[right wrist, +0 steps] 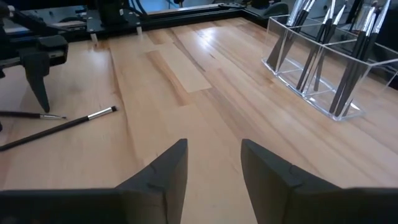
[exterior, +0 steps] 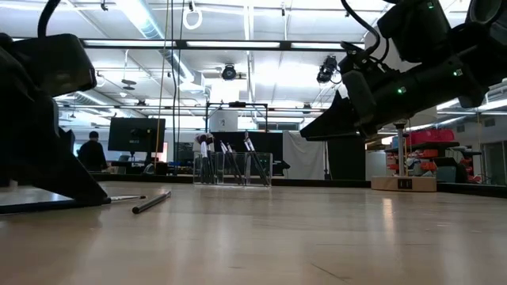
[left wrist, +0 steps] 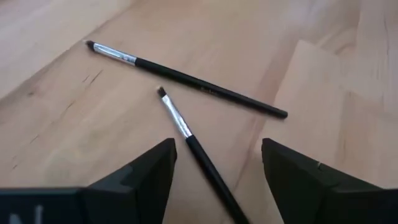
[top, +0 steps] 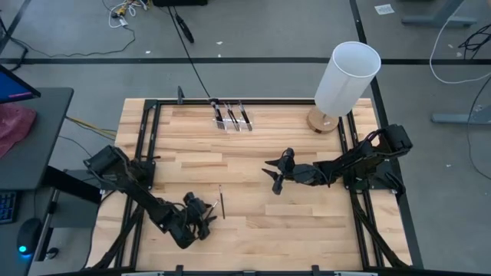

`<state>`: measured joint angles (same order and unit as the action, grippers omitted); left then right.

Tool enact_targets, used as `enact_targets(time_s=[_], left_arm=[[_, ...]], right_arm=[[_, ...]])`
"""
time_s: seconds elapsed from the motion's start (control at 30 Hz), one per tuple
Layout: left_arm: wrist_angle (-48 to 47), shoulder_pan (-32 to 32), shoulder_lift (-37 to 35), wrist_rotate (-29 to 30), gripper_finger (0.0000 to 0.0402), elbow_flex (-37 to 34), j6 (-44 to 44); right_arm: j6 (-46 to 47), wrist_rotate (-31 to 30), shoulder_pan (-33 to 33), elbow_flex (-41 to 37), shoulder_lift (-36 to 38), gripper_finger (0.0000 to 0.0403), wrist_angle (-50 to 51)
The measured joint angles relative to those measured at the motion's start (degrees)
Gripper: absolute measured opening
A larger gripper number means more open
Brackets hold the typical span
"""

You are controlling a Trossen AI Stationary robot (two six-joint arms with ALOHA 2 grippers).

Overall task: Put items in baskets/containers
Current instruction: Put the black eyeshadow brush into the transparent organizer

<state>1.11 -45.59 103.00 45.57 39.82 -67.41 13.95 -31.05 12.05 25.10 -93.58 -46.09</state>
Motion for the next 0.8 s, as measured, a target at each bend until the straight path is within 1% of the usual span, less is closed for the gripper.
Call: enact_targets(time_s=[0.1, 0.17, 0.33, 0.43, 0.6, 0.7, 0.8], left_arm=[[-0.9, -0.1, 1.1, 1.6, 0.0236, 0.1, -1.5], [-2.0, -0.3, 1.1, 1.2, 0.0227, 0.1, -2.2], [-7.0, -1.4, 1.8, 0.3, 0.019, 0.3, -3.0], [-8.4, -1.7, 3.7, 1.3, 0.016, 0.4, -4.4], [-9.2, -3.0, 6.6, 6.6, 0.0102, 0.4, -5.8], [-10.6, -3.5, 6.6, 6.8, 0.0061, 0.4, -6.4], [-10.4, -3.9, 6.7, 7.9, 0.002, -0.6, -8.8]], right_arm=[[1.1, 0.0, 0.0, 0.0, 0.0, 0.0151, 0.2], [1.5, 0.0, 0.0, 0.0, 0.0, 0.0151, 0.2], [1.6, 0.0, 0.0, 0.0, 0.0, 0.0151, 0.2], [1.6, 0.0, -0.2, 0.0, 0.0, 0.0151, -0.2], [1.6, 0.0, -0.5, 0.0, 0.0, 0.0151, -0.5], [1.6, 0.0, -0.7, 0.0, 0.0, 0.0151, -0.6], [1.6, 0.0, -0.8, 0.0, 0.0, 0.0151, -0.7]])
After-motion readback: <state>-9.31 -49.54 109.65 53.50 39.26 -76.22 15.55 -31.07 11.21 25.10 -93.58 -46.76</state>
